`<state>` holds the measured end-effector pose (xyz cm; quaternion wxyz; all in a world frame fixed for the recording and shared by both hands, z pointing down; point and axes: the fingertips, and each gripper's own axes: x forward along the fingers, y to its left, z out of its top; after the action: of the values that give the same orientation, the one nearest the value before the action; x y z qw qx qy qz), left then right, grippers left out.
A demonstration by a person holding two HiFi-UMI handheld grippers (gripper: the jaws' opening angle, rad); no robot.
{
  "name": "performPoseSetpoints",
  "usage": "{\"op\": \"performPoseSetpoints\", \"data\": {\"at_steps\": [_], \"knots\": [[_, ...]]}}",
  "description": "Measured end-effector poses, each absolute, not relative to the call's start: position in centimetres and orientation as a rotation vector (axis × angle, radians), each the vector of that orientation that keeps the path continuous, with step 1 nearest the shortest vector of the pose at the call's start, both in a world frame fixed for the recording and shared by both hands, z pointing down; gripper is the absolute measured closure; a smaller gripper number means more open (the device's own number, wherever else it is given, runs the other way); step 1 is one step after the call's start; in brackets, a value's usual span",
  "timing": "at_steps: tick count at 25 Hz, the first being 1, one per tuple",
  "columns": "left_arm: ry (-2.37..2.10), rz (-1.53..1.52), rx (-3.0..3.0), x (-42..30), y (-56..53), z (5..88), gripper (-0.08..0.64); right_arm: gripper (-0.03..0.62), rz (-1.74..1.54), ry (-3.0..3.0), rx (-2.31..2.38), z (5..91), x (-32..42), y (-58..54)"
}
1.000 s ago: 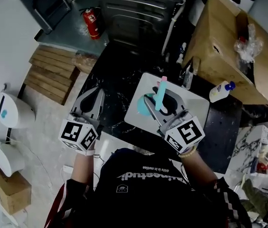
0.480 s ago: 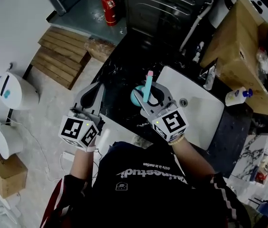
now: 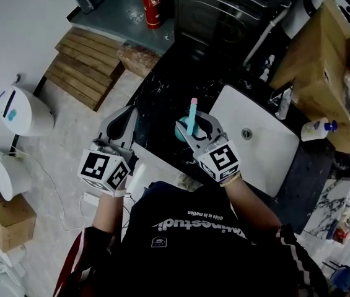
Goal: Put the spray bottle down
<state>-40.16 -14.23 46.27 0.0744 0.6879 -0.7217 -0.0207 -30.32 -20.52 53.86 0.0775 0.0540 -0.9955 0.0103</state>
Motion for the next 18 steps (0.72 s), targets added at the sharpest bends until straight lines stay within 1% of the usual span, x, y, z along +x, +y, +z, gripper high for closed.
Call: {"op": "performPoseSetpoints", "data": {"at_steps": [6,8,9,18], "knots": [[-2.127,-0.073,2.112,-39.7,-15.0,46.0,0.545,0.419,0.103,-2.953,0.123,54.2,-30.4,-20.5],[-2.124,-0.077,2.121,-39.6,-15.3,45.8,0.545,0.382,0.117,-2.917,0.108,54.7,-30.4,-20.5],[-2.124,-0.08,2.126,-39.6,-15.4,45.6,0.545,0.376,0.114,-2.903,0.102,55.0,-30.3,-20.5],[-2.115,-0.108,2.168,-39.1,-16.2,44.3,0.545,0.345,0.106,-2.843,0.156,55.3,-28.2,-20.5]]}}
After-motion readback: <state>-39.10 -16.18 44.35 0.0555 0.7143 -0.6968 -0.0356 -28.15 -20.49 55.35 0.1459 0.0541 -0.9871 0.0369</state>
